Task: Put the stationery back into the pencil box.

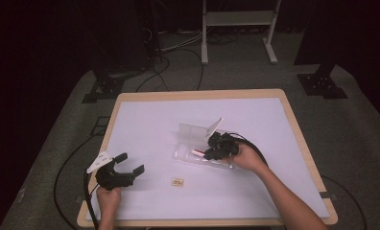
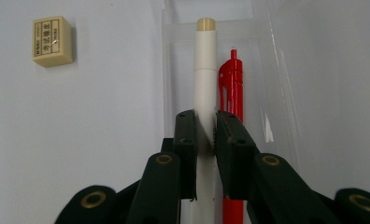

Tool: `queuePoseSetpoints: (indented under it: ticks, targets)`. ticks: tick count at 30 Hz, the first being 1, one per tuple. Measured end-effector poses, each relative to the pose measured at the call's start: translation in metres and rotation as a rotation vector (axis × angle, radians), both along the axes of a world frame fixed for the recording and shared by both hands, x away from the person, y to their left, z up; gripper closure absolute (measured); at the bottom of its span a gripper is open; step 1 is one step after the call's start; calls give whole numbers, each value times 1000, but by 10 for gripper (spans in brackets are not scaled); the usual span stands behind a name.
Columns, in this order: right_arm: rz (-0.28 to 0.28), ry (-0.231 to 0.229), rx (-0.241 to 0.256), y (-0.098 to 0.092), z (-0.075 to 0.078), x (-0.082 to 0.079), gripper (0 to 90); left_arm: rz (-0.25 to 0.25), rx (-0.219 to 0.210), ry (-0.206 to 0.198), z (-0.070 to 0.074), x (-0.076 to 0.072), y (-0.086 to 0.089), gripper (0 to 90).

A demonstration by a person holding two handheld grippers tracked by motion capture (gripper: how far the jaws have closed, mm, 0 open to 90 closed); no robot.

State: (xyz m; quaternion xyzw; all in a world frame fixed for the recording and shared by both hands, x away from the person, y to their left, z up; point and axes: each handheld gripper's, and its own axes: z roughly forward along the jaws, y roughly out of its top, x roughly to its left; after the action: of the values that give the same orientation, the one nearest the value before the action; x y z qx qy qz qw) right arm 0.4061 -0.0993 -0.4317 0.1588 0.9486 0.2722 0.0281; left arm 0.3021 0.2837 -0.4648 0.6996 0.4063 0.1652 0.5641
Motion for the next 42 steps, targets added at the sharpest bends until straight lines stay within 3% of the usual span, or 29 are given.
queuePoseSetpoints:
  ticks: [22,34,42]
  targets:
    - [-6,32,-27,4,-13,5,776,1,1,0,0,0,0,0]
    - [-23,34,2,0,-11,4,732,2,1,0,0,0,0,0]
    - [-35,9,40,-6,-2,3,694,3,1,1,0,0,-1,0]
